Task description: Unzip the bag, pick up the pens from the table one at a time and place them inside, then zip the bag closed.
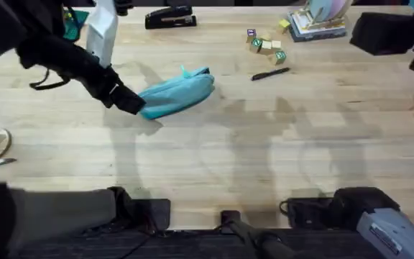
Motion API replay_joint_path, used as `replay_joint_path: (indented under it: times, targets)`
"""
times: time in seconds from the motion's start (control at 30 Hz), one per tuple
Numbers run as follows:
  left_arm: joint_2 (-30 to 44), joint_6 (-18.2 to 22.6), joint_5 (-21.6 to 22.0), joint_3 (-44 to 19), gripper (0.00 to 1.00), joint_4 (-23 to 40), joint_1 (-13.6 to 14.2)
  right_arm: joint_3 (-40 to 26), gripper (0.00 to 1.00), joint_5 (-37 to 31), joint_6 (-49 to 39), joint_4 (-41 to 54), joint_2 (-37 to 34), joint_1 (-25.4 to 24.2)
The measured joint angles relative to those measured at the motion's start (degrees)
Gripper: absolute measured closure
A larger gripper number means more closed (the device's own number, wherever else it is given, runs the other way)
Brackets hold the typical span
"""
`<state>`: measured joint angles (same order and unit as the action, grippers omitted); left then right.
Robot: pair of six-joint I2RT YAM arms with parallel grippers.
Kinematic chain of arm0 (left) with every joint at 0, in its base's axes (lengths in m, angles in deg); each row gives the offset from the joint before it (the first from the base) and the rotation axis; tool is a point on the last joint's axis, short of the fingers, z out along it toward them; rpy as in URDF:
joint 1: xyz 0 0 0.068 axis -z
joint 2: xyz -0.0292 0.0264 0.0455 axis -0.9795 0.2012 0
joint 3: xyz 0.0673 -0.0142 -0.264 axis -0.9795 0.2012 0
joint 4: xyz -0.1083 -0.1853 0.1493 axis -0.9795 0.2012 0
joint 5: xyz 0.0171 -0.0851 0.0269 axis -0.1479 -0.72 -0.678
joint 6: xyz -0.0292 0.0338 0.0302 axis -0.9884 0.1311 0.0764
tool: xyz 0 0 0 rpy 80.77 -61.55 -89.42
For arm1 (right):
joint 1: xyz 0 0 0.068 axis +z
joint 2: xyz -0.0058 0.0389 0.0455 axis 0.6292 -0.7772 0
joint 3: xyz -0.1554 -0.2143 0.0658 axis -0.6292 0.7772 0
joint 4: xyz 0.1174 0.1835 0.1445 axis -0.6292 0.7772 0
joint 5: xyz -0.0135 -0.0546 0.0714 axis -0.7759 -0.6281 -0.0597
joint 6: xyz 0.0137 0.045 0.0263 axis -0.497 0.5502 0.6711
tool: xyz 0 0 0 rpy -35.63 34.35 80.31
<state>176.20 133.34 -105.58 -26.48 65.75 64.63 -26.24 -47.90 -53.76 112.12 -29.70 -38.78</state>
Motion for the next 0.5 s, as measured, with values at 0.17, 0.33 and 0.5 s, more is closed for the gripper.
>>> replay_joint_path:
  times: [0.17,0.33,0.5]
  targets:
    - [4.6,0.3,-1.4,0.0,0.008,-2.3,0.0,0.0,0.004,0.0,0.0,0.0,0.0,0.0]
    - [7.3,0.4,-4.4,0.0,0.008,-2.5,0.0,0.0,0.004,0.0,0.0,0.0,0.0,0.0]
    - [7.6,0.5,-7.3,0.0,0.007,-2.5,0.0,0.0,0.003,0.0,0.0,0.0,0.0,0.0]
